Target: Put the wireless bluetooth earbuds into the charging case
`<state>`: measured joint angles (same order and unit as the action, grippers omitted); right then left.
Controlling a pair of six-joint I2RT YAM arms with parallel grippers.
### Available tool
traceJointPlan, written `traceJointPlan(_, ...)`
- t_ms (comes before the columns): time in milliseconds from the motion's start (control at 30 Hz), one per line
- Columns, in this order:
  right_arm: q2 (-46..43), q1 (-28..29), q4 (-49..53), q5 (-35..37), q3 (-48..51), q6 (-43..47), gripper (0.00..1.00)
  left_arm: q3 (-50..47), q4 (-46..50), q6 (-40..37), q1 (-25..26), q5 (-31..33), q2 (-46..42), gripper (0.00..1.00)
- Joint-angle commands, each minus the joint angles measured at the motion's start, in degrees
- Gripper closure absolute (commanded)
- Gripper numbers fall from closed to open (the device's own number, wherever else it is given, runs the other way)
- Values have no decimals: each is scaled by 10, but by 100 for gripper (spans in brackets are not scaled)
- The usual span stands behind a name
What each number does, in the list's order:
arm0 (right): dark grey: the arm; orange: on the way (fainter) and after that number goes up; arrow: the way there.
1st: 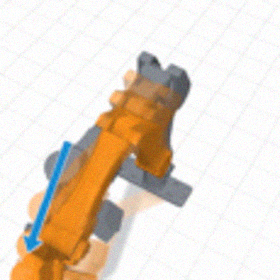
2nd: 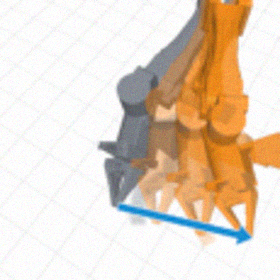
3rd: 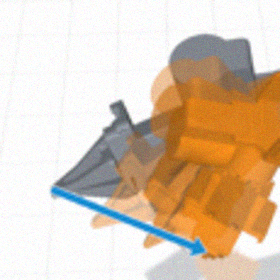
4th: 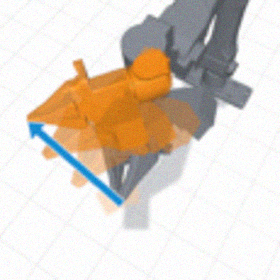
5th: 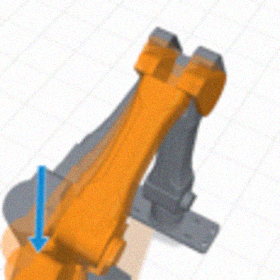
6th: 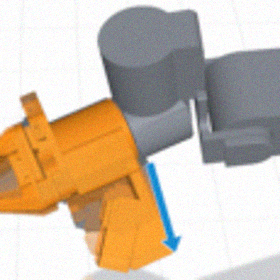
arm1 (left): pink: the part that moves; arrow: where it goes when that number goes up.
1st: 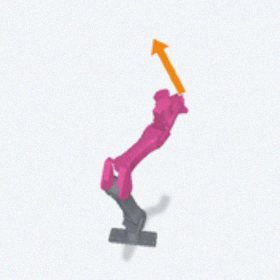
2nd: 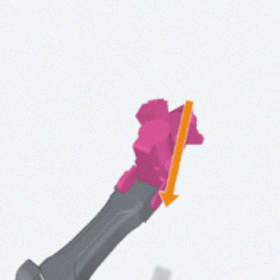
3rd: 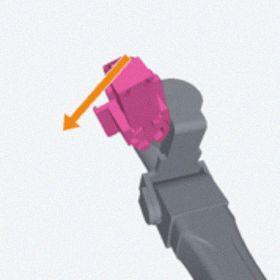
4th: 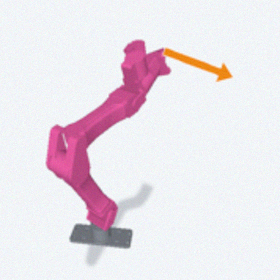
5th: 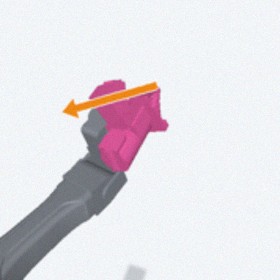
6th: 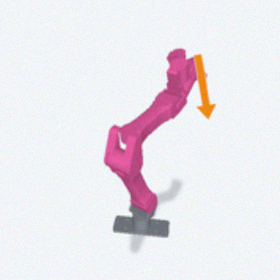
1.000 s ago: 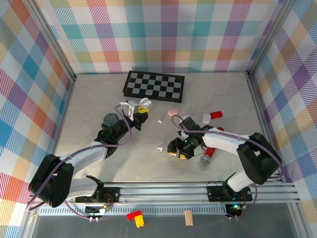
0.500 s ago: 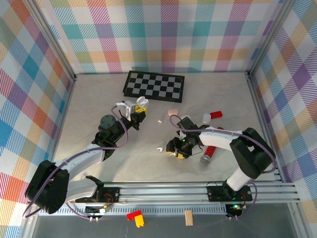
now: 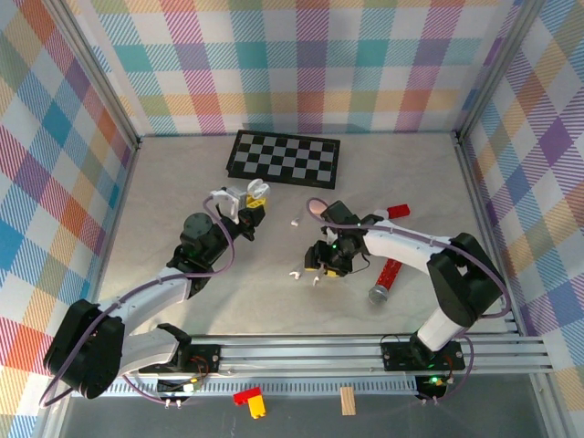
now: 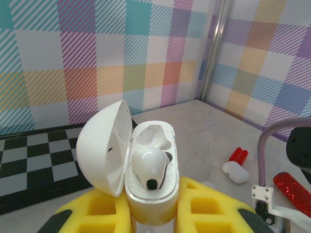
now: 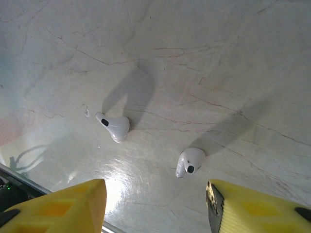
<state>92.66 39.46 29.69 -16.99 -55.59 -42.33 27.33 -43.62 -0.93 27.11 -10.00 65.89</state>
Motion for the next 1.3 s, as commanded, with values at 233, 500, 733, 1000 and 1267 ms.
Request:
traceJointPlan(233,72,3,47,-13,-43,5,63,-10,-7,-7,-18,-7,-5,100)
traceJointPlan(500,113,3,61,-1,-61,12,71,-9,-6,-8,-18,-15,3,100)
traceJointPlan(733,118,2,70,-1,-58,15,79,-4,-2,-9,-18,-16,4,100)
traceJointPlan(1000,104,2,64,8,-53,8,83,0,-1,-10,-18,-24,12,100)
traceJointPlan(1267,26,-5,-2,79,-25,33,82,15,47,-36,-17,-55,23,100)
